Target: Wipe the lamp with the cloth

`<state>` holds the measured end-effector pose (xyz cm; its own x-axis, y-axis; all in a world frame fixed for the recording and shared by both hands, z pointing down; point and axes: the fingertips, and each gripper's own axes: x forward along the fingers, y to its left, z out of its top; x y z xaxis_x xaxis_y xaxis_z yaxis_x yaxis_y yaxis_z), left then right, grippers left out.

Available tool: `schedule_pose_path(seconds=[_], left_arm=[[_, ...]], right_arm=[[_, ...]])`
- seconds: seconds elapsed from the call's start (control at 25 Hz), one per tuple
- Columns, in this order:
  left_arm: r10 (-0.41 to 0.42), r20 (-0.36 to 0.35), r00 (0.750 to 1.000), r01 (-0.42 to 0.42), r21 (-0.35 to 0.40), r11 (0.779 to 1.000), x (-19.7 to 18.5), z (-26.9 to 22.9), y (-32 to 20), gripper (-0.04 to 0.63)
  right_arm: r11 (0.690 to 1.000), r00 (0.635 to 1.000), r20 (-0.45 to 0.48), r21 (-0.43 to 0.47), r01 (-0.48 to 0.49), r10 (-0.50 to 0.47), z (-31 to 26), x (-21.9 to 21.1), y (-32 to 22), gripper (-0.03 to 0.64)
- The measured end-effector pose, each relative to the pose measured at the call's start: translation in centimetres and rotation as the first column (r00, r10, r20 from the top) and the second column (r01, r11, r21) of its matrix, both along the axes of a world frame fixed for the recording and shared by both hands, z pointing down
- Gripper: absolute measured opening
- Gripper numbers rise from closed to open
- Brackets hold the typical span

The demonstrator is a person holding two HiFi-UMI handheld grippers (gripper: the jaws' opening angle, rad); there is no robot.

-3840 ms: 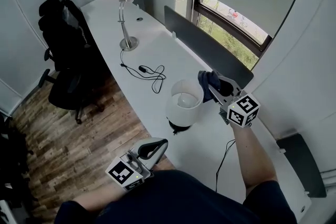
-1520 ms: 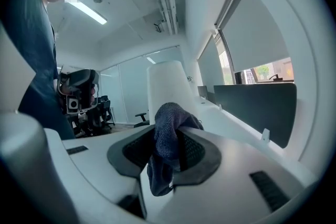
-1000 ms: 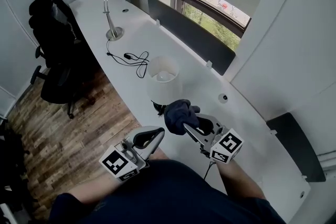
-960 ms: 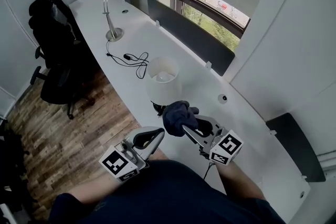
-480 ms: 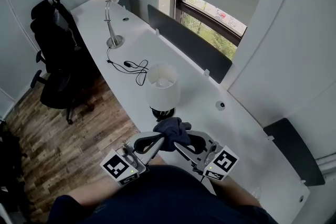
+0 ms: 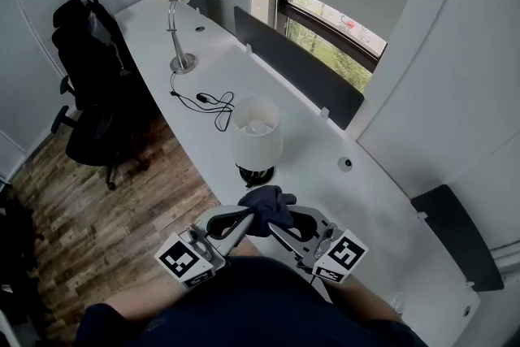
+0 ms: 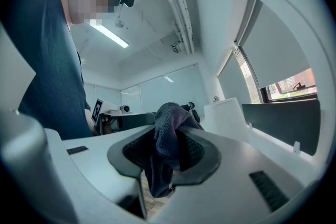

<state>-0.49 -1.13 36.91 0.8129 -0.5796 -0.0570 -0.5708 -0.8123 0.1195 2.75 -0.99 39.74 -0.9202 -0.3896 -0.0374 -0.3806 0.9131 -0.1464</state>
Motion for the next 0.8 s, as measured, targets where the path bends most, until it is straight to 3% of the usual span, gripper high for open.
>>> schedule_pose_path(seconds=[0.32, 0.48, 0.8], left_arm=[[-0.010, -0.002, 1.000, 0.010, -0.014, 1.000, -0.20, 0.63, 0.13, 0.006], [0.000, -0.045, 0.999, 0.001, 0.024, 1.000, -0.05, -0.36, 0.00, 0.006], [-0.007, 0.001, 1.000, 0.007, -0.009, 1.000, 0.03, 0.33, 0.09, 0.006]], right_arm=[[1.000, 1.000, -0.012, 0.001, -0.006, 0.006, -0.01, 0.02, -0.27, 0.116], [1.000, 1.000, -0.015, -0.005, -0.006, 0.006, 0.25, 0.13, -0.41, 0.116], [1.000, 1.000, -0.013, -0.006, -0.001, 0.001, 0.45, 0.18, -0.42, 0.116]])
